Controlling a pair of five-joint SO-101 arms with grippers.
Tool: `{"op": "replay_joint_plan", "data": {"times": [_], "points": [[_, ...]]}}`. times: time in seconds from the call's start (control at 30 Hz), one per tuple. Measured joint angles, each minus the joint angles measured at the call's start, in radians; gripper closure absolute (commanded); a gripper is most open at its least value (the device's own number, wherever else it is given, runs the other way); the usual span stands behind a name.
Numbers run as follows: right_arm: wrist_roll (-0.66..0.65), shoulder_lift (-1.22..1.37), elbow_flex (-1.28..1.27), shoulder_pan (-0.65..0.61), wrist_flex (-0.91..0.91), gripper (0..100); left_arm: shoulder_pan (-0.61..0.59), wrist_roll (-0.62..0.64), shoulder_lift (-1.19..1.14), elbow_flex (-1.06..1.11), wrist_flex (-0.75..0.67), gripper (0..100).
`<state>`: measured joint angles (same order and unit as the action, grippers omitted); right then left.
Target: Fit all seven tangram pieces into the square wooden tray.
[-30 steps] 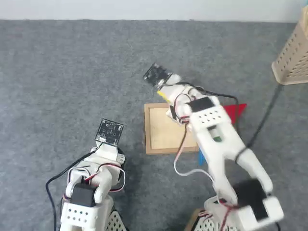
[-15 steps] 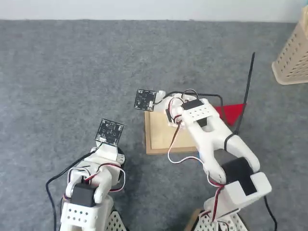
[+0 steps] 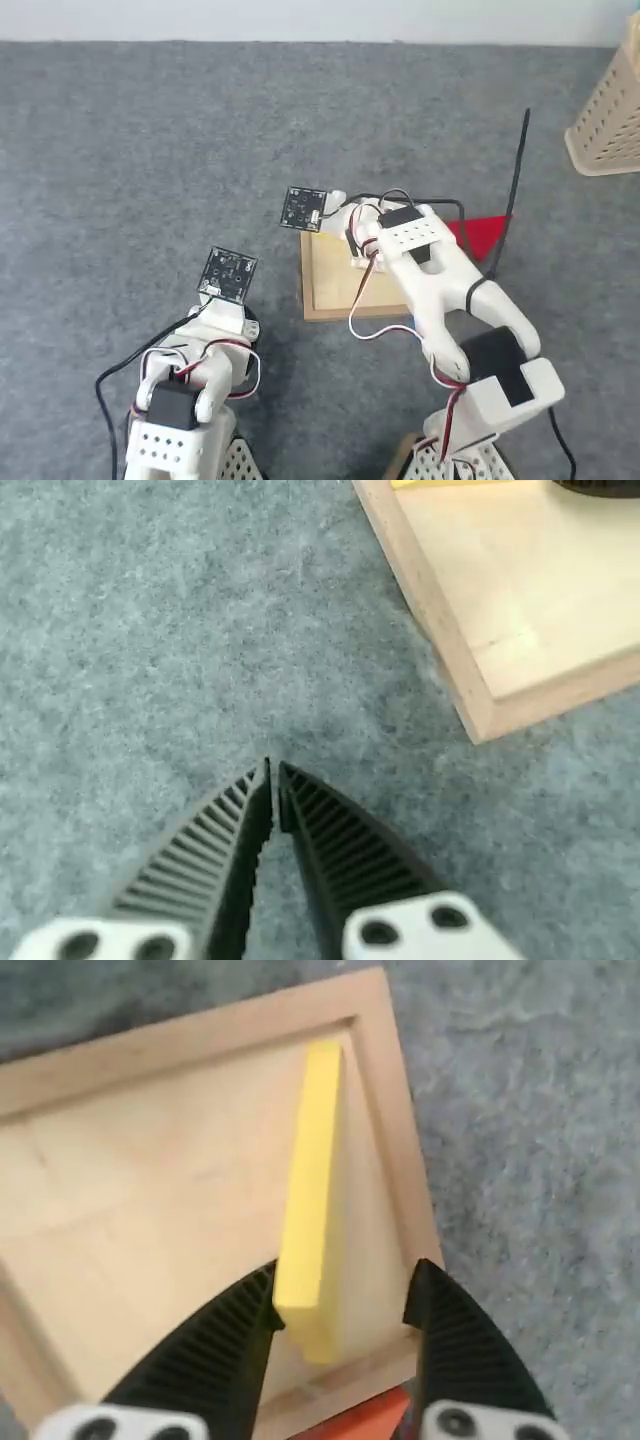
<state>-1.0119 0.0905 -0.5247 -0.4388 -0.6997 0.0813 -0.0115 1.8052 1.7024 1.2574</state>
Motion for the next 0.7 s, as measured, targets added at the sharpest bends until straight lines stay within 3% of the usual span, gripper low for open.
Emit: {"op": "replay_joint_plan", "data": {"times": [0.4, 0.7], "points": [[0.000, -0.158, 0.000, -0.002, -0.170, 89.4, 0.000, 0.000, 0.000, 0.000, 0.000, 99], [0.014, -0.084, -0.037, -0.002, -0.155, 89.4, 0.000, 0.000, 0.000, 0.000, 0.000, 99]]}}
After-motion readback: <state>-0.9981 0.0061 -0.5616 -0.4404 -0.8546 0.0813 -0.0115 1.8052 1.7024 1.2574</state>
